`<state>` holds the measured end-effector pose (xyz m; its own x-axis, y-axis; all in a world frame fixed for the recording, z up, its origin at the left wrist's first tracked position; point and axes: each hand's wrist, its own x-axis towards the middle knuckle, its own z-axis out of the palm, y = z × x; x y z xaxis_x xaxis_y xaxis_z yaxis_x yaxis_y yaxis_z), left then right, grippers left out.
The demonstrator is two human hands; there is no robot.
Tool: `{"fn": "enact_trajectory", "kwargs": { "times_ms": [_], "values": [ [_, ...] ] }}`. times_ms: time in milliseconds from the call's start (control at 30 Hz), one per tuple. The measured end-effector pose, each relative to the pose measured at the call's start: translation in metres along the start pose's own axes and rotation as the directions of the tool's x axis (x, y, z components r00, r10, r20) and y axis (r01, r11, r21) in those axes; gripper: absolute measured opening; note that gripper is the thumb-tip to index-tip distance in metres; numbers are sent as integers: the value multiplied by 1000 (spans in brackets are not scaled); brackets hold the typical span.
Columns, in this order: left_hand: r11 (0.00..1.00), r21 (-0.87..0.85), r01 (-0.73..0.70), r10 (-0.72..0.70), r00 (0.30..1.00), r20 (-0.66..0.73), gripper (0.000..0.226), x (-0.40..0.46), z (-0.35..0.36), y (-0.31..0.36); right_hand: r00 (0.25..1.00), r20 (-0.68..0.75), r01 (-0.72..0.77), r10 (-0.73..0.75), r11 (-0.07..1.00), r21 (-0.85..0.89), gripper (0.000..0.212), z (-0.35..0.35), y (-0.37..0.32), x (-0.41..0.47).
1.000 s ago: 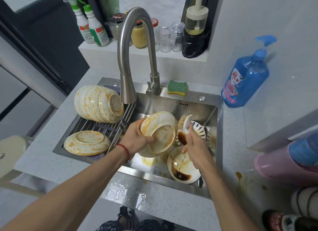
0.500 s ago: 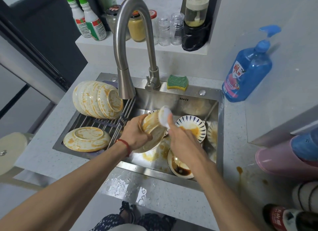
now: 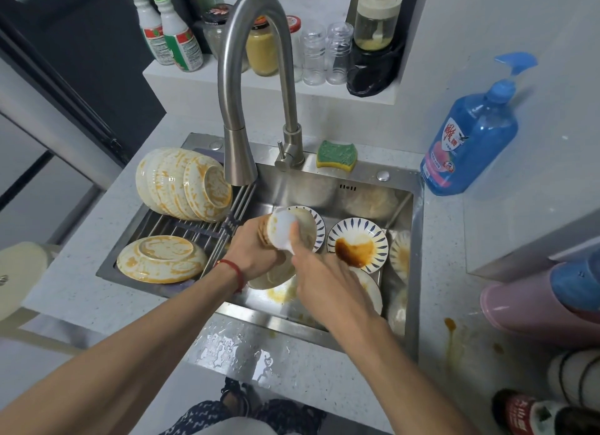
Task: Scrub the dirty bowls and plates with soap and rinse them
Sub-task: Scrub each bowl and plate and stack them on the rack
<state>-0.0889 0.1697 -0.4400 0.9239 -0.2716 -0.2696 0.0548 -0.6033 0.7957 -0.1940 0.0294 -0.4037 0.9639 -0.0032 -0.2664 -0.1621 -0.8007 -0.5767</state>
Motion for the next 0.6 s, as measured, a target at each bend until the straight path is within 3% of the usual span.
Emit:
{"fn": "enact_trajectory", "kwargs": {
  "times_ms": [133, 267, 400, 533, 600],
  "values": [
    [999, -52, 15, -16, 1000, -7, 56, -1, -4, -4, 978, -5, -209, 209, 977, 34, 69, -13, 29, 25],
    [995, -101, -1, 2, 1000, 10, 60, -3, -9, -11, 995, 25, -97, 95, 988, 123, 71, -6, 14, 4],
    [986, -166, 5, -3, 1000, 15, 61, -5, -14, -15, 964, 71, -266, 257, 946, 185, 64, -17, 43, 28],
    [976, -217, 2, 4, 1000, 26, 61, -7, -18, -14, 978, 85, -206, 192, 958, 200, 60, -17, 34, 18],
    [973, -229, -12, 20, 999, 34, 61, -9, -18, -13, 967, 87, -253, 240, 943, 215, 57, -21, 41, 26]
  ]
}}
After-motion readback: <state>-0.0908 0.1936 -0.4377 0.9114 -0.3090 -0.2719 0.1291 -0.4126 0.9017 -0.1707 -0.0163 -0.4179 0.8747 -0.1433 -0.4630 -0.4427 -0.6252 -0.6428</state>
